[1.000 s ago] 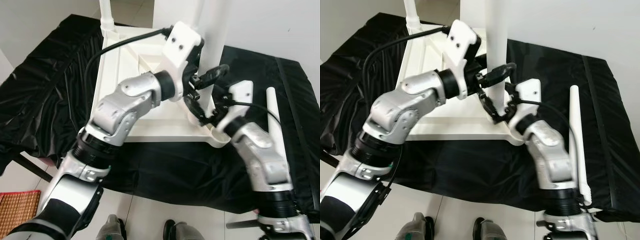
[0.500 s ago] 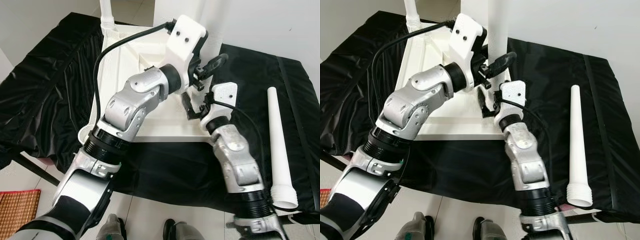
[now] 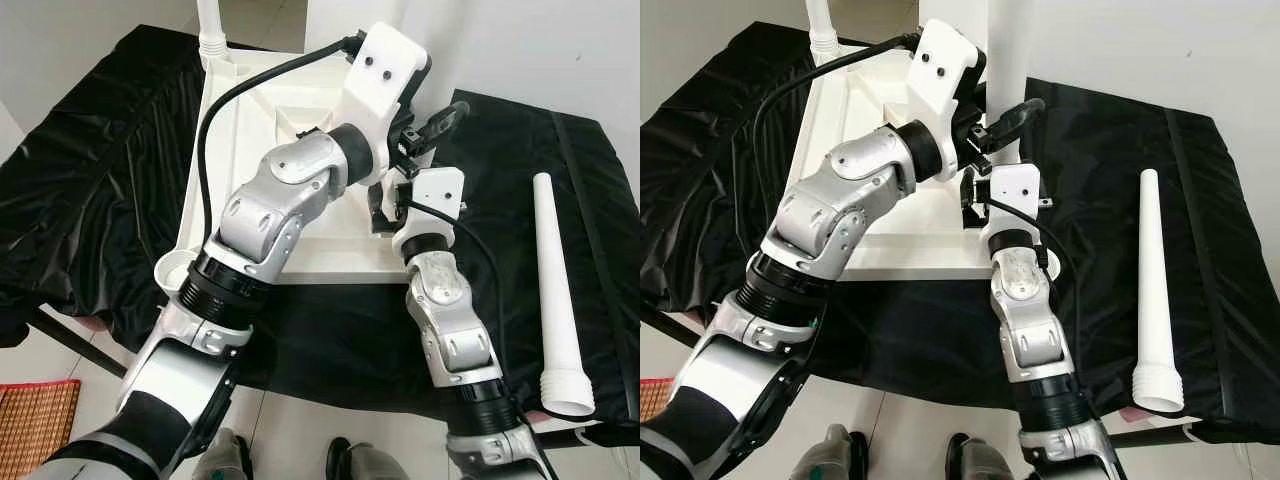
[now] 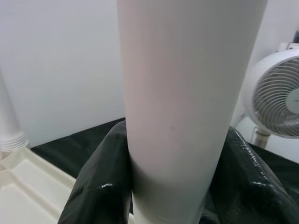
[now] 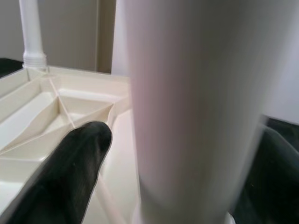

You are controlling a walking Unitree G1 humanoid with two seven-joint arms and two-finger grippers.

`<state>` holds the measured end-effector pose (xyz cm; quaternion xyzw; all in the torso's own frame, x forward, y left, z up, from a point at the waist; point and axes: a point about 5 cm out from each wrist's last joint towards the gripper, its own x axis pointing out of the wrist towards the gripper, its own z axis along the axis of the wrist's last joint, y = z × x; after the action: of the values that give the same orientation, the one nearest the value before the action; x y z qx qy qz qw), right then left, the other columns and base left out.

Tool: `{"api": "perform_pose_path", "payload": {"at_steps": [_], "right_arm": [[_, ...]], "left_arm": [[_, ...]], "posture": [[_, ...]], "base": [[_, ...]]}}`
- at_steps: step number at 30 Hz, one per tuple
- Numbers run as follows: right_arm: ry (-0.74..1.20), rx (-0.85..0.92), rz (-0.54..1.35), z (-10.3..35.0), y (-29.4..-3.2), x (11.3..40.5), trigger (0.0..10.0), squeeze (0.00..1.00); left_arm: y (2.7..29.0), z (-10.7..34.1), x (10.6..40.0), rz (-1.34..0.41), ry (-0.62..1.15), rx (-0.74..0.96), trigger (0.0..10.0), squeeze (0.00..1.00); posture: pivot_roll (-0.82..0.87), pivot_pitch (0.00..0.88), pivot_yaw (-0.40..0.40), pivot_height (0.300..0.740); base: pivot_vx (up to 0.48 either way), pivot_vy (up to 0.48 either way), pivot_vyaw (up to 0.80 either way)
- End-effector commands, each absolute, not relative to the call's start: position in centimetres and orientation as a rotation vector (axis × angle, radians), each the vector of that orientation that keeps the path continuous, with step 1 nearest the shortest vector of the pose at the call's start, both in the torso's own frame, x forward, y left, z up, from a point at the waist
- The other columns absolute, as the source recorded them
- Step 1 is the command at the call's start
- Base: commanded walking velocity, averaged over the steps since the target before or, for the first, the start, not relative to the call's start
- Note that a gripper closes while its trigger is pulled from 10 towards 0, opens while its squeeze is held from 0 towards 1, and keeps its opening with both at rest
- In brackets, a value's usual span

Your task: Building children table

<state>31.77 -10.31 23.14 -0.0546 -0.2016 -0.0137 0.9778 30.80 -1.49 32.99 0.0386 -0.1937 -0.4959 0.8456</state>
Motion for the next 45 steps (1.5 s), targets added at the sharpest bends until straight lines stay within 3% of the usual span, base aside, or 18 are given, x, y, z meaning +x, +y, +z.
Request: {"api": "perform_pose_path", "payload": {"at_steps": [1, 10, 12, 13, 14, 24, 25, 29, 30, 36, 37, 45], "right_arm": [[-0.419, -0.123, -0.05, 23.2, -10.4, 31.8, 10.0, 0.0], [-0.421, -0.13, -0.066, 23.2, -10.3, 31.9, 9.6, 0.0], [-0.413, -0.136, -0.076, 23.1, -10.3, 31.9, 4.3, 0.0], [-0.413, -0.136, -0.076, 23.1, -10.3, 31.9, 4.3, 0.0], [-0.413, -0.138, -0.084, 23.0, -10.4, 31.9, 0.0, 0.0], [-0.426, -0.153, -0.114, 23.3, -10.6, 31.9, 0.0, 0.0], [-0.413, -0.144, -0.14, 23.2, -10.9, 32.0, 2.0, 0.0], [-0.409, -0.143, -0.148, 23.2, -11.0, 32.0, 2.0, 0.0], [-0.393, -0.13, -0.189, 23.2, -11.6, 32.3, 10.0, 0.0], [-0.385, -0.136, -0.223, 23.1, -12.0, 32.4, 10.0, 0.0], [-0.386, -0.142, -0.228, 23.1, -12.1, 32.5, 10.0, 0.0], [-0.377, -0.121, -0.271, 22.9, -13.2, 32.5, 10.0, 0.0]], "left_arm": [[-1.7, 33.6, 30.5, -0.968, -0.441, 0.067, 10.0, 0.0], [-2.1, 33.6, 30.2, -0.982, -0.444, 0.061, 10.0, 0.0], [-2.1, 33.6, 30.2, -0.984, -0.446, 0.061, 10.0, 0.0], [-2.1, 33.6, 30.2, -0.984, -0.446, 0.061, 10.0, 0.0], [-2.2, 33.7, 30.1, -0.985, -0.448, 0.06, 10.0, 0.0], [-2.4, 33.7, 29.8, -1.004, -0.453, 0.058, 10.0, 0.0], [-2.5, 33.6, 29.5, -1.022, -0.454, 0.049, 10.0, 0.0], [-2.6, 33.6, 29.4, -1.029, -0.453, 0.043, 10.0, 0.0], [-2.7, 33.8, 28.9, -1.071, -0.458, 0.0, 10.0, 1.0], [-2.9, 34.0, 28.4, -1.116, -0.471, -0.022, 10.0, 1.0], [-2.9, 34.1, 28.2, -1.13, -0.474, -0.019, 10.0, 0.0], [-2.5, 35.0, 27.5, -1.163, -0.499, -0.095, 10.0, 0.0]], "posture": [[0.07, 0.168, -0.062, 0.74], [0.07, 0.168, -0.067, 0.74], [0.07, 0.168, -0.067, 0.74], [0.07, 0.168, -0.067, 0.74], [0.07, 0.171, -0.069, 0.74], [0.07, 0.17, -0.067, 0.74], [0.07, 0.167, -0.067, 0.74], [0.07, 0.167, -0.067, 0.74], [0.07, 0.167, -0.067, 0.74], [0.07, 0.159, -0.067, 0.74], [0.07, 0.159, -0.067, 0.74], [0.07, 0.146, -0.066, 0.74]], "base": [[0.0, 0.0, 0.0], [0.0, 0.0, 0.0], [0.0, 0.0, 0.0], [0.0, 0.0, 0.0], [0.0, 0.0, 0.0], [0.0, 0.0, 0.0], [0.0, 0.0, 0.0], [0.0, 0.0, 0.0], [0.0, 0.0, 0.0], [0.0, 0.0, 0.0], [0.0, 0.0, 0.0], [0.0, 0.0, 0.0]]}}
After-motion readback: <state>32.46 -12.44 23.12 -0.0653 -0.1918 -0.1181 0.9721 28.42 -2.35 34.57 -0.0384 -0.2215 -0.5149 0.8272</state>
